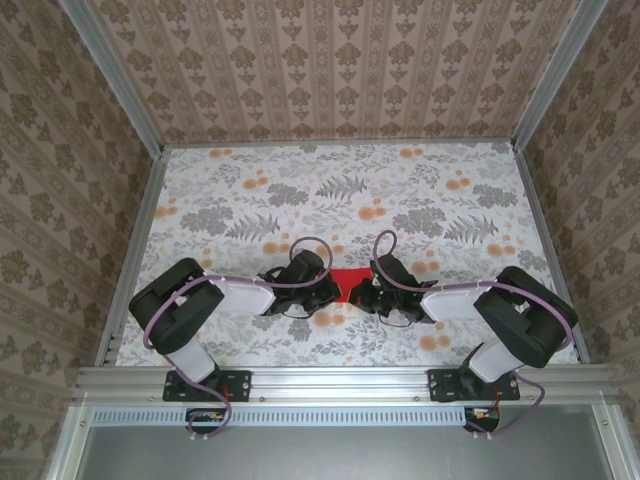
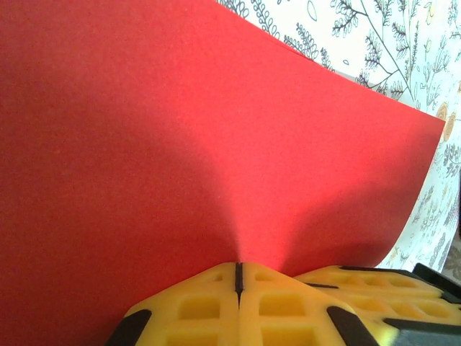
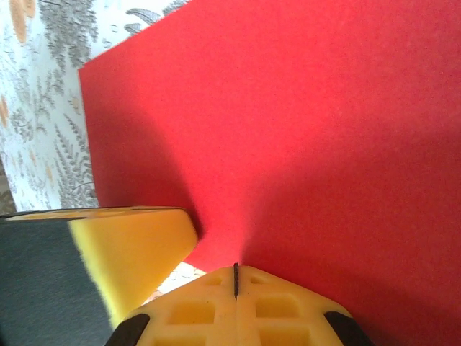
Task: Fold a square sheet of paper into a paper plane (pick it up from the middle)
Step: Fold the square sheet of paper in half at the center of the table.
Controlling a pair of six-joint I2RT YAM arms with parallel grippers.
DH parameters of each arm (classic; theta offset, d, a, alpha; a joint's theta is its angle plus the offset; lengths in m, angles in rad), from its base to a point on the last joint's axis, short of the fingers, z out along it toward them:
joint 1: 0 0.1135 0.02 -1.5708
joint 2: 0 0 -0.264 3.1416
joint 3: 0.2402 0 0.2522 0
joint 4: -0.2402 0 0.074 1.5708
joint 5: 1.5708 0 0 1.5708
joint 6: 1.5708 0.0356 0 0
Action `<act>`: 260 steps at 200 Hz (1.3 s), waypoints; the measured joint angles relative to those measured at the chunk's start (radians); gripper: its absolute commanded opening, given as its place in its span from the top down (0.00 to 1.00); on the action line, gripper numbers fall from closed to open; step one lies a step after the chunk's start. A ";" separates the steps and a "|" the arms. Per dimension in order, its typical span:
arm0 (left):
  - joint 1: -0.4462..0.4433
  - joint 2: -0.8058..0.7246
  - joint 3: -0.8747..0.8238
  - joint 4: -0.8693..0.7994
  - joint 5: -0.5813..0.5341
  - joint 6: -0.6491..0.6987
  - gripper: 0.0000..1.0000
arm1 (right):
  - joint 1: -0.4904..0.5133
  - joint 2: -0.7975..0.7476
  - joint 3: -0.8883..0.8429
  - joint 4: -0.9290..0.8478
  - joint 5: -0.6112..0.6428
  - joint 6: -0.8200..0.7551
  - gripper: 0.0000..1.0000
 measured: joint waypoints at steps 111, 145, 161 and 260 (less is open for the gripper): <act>0.003 0.000 -0.027 0.049 0.004 -0.052 1.00 | -0.191 -0.163 -0.138 -0.030 0.005 0.014 0.98; 0.008 0.002 -0.028 0.053 0.012 -0.052 1.00 | -0.282 -0.280 -0.162 -0.166 0.035 -0.021 0.98; 0.008 0.002 -0.028 0.053 0.013 -0.052 1.00 | -0.287 -0.332 -0.159 -0.216 0.038 -0.039 0.97; 0.008 0.003 -0.024 0.045 0.014 -0.052 1.00 | -0.047 -0.106 0.024 -0.128 0.017 -0.048 1.00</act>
